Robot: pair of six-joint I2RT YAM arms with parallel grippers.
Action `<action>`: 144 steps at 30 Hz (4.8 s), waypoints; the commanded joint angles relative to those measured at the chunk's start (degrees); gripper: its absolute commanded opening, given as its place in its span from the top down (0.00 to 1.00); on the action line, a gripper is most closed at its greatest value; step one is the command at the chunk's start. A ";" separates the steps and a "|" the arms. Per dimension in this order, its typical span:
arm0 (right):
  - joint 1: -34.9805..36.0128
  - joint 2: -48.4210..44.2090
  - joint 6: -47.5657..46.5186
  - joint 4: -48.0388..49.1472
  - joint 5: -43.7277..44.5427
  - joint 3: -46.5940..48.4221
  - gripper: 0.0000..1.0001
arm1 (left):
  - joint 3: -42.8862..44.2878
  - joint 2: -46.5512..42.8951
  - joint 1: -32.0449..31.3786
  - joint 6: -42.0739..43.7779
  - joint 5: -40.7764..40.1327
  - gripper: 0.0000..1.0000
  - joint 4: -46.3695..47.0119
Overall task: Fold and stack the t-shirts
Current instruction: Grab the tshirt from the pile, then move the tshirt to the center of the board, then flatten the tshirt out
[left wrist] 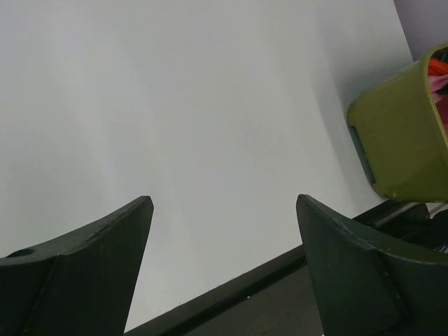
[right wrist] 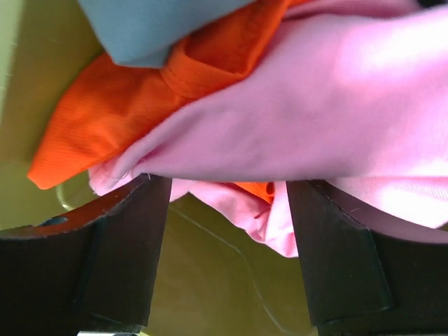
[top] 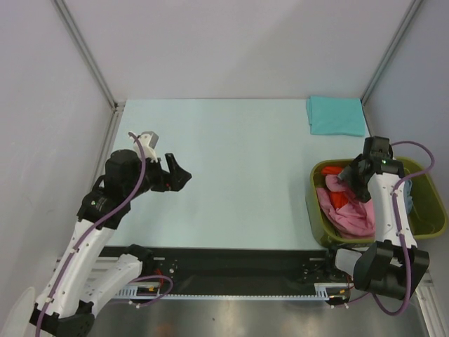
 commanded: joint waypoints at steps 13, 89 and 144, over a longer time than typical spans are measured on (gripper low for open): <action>0.92 -5.54 2.53 2.16 5.62 7.12 1.00 | 3.26 -2.63 -2.82 3.89 -2.06 0.07 -2.10; 63.78 15.22 5.44 11.02 -6.92 -2.95 0.27 | -14.66 20.29 -19.42 -15.79 15.78 0.32 15.20; 54.18 8.21 -2.65 18.41 -19.59 6.76 1.00 | -6.34 20.24 -29.10 -15.46 -13.72 1.00 4.08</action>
